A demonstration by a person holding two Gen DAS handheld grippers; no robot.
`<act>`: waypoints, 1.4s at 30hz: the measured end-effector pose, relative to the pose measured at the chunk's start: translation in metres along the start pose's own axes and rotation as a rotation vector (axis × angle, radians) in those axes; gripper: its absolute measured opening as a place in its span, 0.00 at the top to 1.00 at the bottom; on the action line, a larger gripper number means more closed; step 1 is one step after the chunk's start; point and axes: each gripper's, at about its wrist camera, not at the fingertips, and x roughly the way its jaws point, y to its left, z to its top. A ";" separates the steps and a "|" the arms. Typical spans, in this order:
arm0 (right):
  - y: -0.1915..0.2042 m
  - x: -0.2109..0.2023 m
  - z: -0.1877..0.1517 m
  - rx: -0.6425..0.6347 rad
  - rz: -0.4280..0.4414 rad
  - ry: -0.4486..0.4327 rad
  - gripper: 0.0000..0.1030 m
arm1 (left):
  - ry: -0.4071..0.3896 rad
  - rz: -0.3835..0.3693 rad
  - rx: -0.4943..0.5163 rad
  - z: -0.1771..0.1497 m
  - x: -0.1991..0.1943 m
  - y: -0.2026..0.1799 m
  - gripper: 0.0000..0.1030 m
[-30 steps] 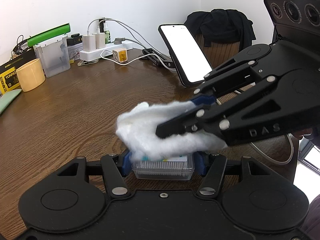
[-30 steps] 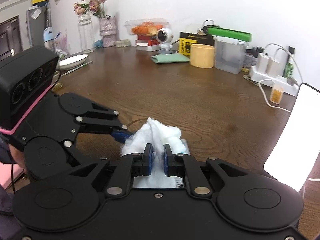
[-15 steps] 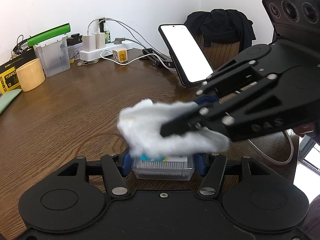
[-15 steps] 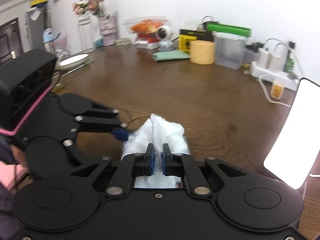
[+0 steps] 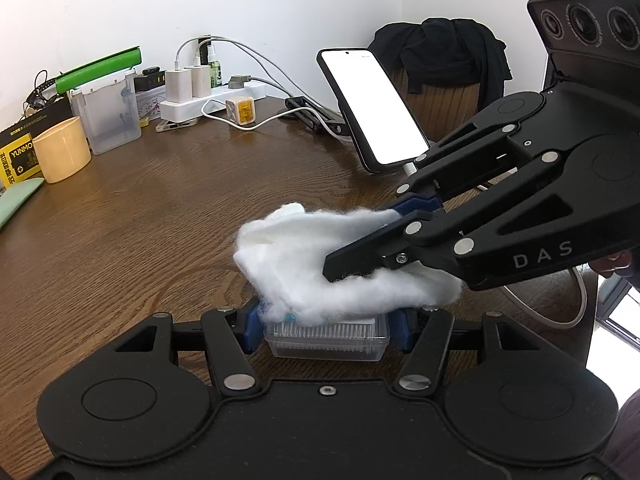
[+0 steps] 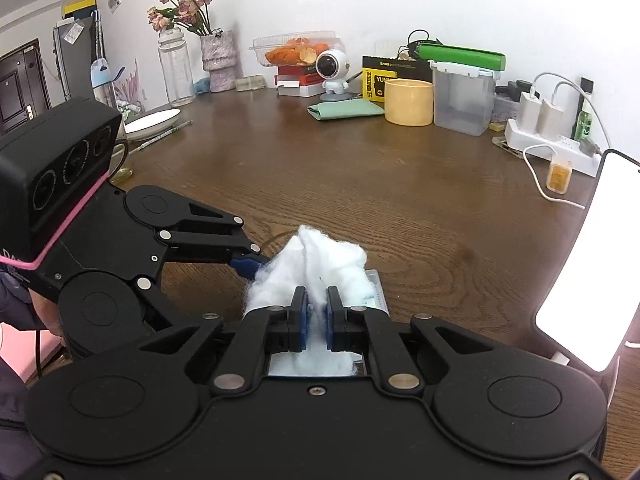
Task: Clean container
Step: 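Sweep the cotton back and forth over the box lid with the right tool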
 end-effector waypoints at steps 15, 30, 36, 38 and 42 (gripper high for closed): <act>-0.003 -0.004 -0.002 -0.007 -0.024 0.000 0.91 | 0.000 -0.001 -0.001 0.000 0.000 0.001 0.43; -0.005 -0.005 0.003 -0.047 -0.042 0.032 0.92 | -0.001 -0.007 -0.005 0.000 -0.001 0.000 0.43; -0.002 -0.002 0.004 -0.046 -0.037 0.021 0.91 | 0.000 -0.007 -0.004 0.000 -0.001 0.000 0.43; -0.002 0.000 0.007 -0.051 -0.020 0.019 0.91 | 0.000 -0.007 -0.004 0.000 -0.001 0.001 0.43; 0.000 0.003 0.009 -0.057 -0.004 0.016 0.92 | 0.000 -0.007 -0.004 0.000 -0.001 0.001 0.43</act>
